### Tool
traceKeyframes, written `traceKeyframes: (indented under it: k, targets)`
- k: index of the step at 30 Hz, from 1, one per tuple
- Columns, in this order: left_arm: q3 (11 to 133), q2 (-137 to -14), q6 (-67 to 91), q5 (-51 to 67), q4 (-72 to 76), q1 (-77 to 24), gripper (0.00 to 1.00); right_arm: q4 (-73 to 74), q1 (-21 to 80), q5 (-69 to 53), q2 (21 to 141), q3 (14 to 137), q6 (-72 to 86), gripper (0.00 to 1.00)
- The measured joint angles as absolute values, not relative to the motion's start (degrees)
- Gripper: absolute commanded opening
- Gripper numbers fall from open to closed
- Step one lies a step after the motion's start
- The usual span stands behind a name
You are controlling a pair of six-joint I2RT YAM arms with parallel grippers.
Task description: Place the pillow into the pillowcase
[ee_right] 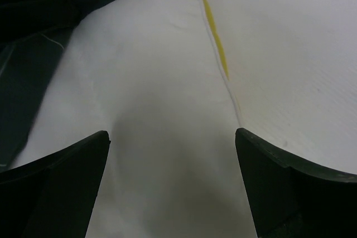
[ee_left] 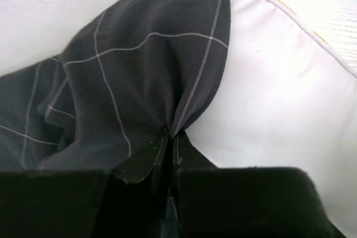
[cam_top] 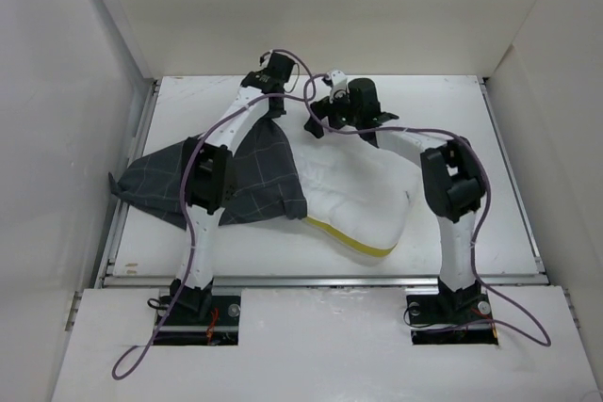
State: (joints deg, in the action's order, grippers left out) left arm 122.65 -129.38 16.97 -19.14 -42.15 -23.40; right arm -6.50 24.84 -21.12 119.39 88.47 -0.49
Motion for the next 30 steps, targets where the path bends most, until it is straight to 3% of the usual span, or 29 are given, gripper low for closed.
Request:
traceKeyframes:
  k: [2, 3, 5, 10, 16, 21, 26, 30]
  targets:
    - [123.11, -129.51, 16.43, -18.37, -42.24, -22.76, 0.0, -6.5, 24.84, -24.49, 123.9, 92.62, -0.84, 0.85]
    - [123.44, -129.56, 16.12, -17.91, -42.19, -22.63, 0.0, -5.93, 24.84, -26.74, 125.99, 94.65, -1.45, 0.67]
    - [124.01, -129.71, 15.29, -16.86, -41.91, -22.24, 0.0, -5.26, 24.86, -31.16, 129.12, 97.6, -2.85, 0.0]
    - [127.42, -130.37, 12.62, -14.46, -41.71, -22.26, 0.0, -7.14, 24.82, -38.39, 128.55, 96.57, -3.64, 0.0]
    - [130.58, -130.19, 9.45, -11.05, -41.04, -25.58, 0.0, -16.73, 25.69, -39.86, 114.21, 77.97, -2.68, 0.0]
    - [131.28, -127.28, 6.42, -8.19, -40.86, -30.74, 0.0, -21.89, 27.14, -38.7, 107.13, 72.36, 1.26, 0.0]
    - [128.9, -120.7, 4.14, -5.96, -39.88, -36.73, 0.0, -36.38, 26.7, -34.89, 106.74, 64.95, 12.56, 0.0]
    - [119.28, -111.79, 3.6, -4.12, -36.05, -41.58, 0.0, -52.38, 23.44, -33.39, 107.48, 56.95, 25.04, 0.0]
